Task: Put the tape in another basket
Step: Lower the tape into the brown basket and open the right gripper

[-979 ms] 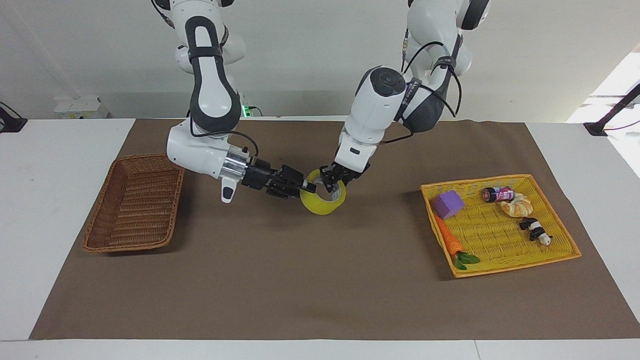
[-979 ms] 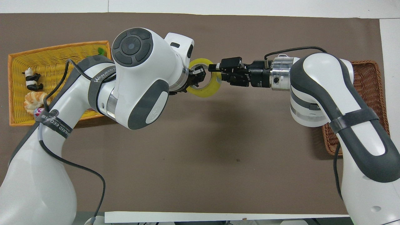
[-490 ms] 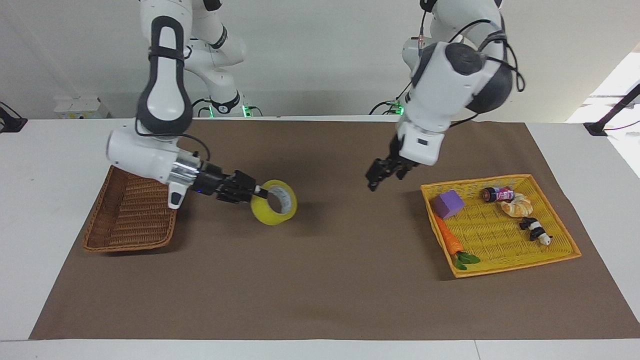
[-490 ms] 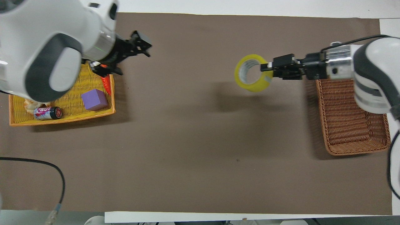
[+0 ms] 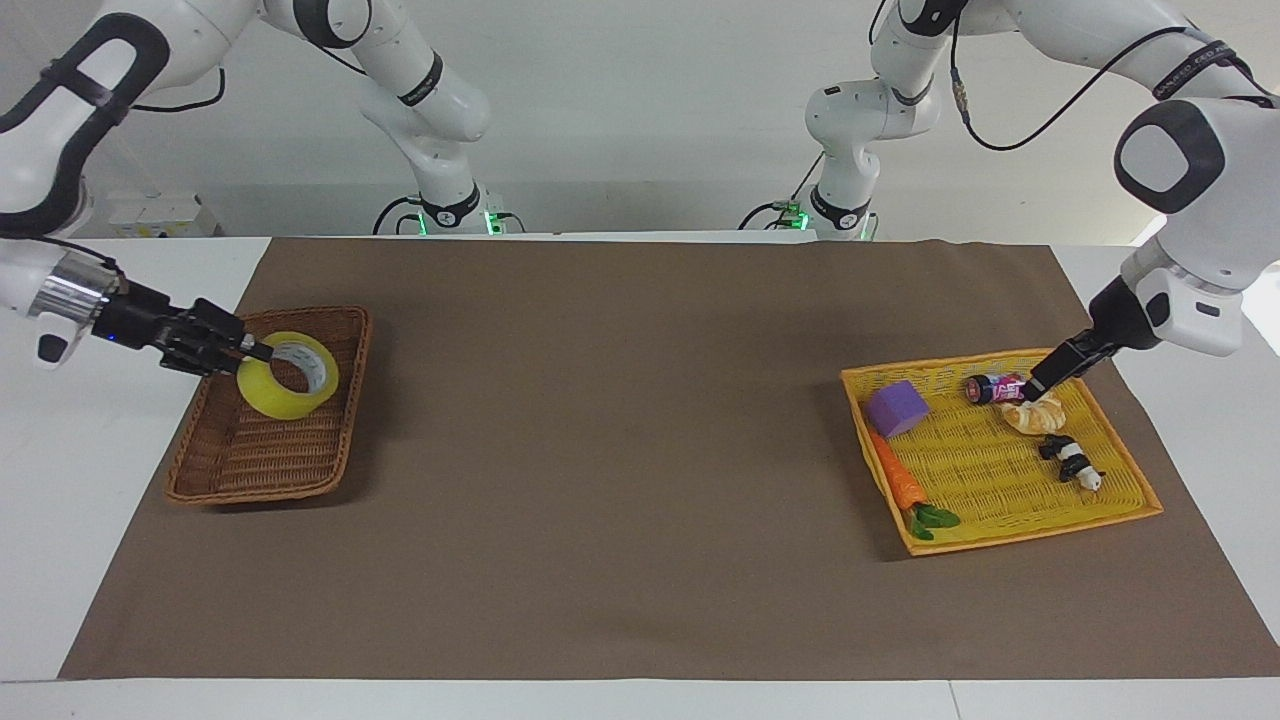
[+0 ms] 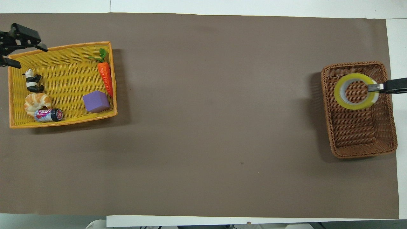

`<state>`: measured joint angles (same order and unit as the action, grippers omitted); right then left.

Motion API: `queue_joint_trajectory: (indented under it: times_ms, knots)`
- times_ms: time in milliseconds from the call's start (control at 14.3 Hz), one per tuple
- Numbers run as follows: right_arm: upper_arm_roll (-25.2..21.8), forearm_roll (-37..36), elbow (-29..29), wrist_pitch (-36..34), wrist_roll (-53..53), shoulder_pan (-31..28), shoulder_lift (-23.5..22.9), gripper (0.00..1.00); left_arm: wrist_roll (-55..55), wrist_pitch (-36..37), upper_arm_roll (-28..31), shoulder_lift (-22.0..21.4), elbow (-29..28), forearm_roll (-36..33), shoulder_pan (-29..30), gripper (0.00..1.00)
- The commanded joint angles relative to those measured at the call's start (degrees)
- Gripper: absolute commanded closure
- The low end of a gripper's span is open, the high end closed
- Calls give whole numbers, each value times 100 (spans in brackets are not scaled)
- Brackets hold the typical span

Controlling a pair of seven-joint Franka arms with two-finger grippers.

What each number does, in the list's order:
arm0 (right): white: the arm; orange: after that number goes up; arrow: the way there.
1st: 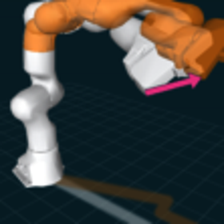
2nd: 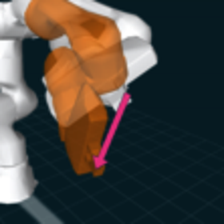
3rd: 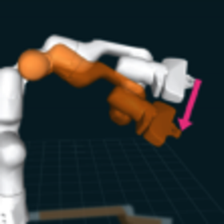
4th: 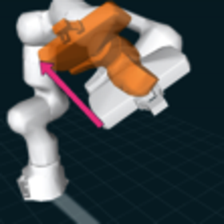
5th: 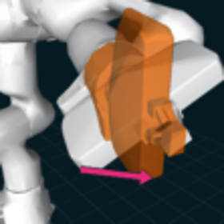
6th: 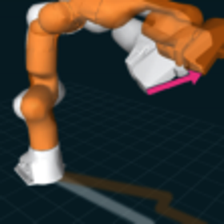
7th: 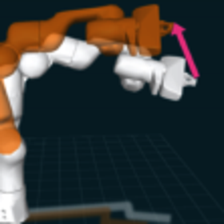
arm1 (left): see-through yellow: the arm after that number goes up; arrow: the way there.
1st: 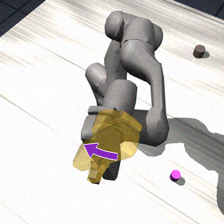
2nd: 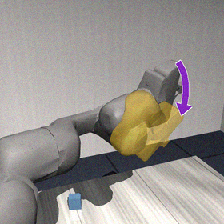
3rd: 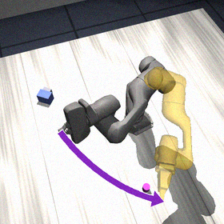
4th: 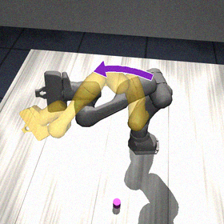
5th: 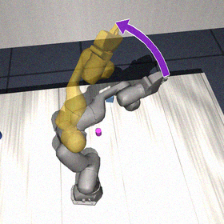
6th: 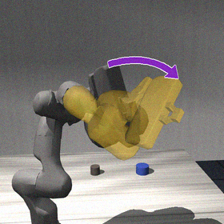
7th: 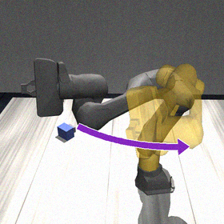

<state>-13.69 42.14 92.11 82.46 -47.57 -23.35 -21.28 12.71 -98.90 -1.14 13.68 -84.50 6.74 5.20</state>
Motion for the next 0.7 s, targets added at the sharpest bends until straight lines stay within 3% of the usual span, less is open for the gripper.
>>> queue_joint_trajectory:
  times_ms: [0,140,350,490,559,629]
  knots:
    - [86,-110,-54,-81,-542,-108,-350,100,-401,-77,-70,-269,-400,-156,411,0]
    - [86,-40,105,-46,-849,-161,-526,100,-401,-42,-79,-278,-409,-156,535,0]
    - [86,-39,570,208,-1016,-118,-421,100,-410,55,-79,-357,-409,-182,439,0]
    - [86,-100,572,375,-1219,-118,-412,97,-410,256,-96,-462,-322,-470,360,0]
    - [77,-144,563,463,-1219,-118,-420,82,-410,388,-140,-567,-226,-794,220,0]
    - [77,-154,563,482,-1219,-91,-421,46,-401,624,-140,-629,-86,-937,36,0]
